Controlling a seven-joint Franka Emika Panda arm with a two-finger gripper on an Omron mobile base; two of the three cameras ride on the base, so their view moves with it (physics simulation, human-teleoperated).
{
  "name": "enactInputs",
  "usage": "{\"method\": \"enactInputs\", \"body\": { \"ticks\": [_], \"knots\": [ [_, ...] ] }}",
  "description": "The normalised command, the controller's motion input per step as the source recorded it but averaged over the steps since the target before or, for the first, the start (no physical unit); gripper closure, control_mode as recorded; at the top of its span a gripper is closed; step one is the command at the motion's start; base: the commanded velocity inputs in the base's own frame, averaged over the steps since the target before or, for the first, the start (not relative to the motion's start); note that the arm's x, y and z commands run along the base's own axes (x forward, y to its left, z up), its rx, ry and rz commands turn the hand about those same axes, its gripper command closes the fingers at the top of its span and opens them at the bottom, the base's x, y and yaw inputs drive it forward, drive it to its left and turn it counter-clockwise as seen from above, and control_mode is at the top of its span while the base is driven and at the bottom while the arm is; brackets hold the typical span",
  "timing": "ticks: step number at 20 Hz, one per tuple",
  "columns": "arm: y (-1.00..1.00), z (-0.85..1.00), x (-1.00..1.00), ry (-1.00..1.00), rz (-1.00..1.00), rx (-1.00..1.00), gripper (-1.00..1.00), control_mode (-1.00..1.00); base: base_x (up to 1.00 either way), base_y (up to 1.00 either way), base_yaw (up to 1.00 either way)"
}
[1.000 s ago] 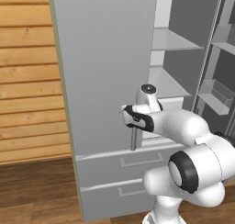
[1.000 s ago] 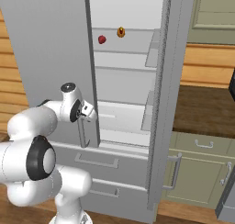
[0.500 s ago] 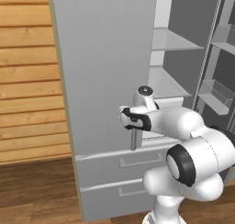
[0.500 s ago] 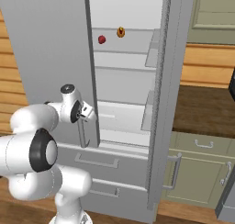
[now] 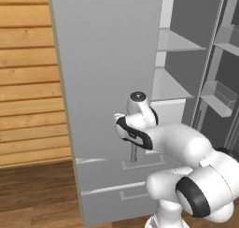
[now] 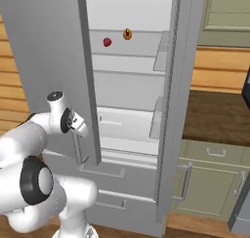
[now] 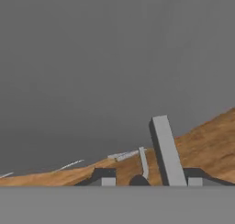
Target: Take the strawberry from the fridge and place it on top of the pancake, located on the dining counter.
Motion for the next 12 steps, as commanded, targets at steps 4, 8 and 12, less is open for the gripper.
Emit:
{"method": "enactInputs", "body": {
  "ticks": [4,8,12],
  "knots": [
    [0.98,-0.31,-0.89,0.0,-0.18,0.11,1.0,-1.0,0.0,0.0,0.0],
    [1.0,-0.36,-0.71,0.0,-0.2,0.13,1.0,-1.0,0.0,0.0,0.0],
    [1.0,-0.35,-0.46,-0.01,-0.22,0.07,1.0,-1.0,0.0,0.0,0.0]
  ]
}}
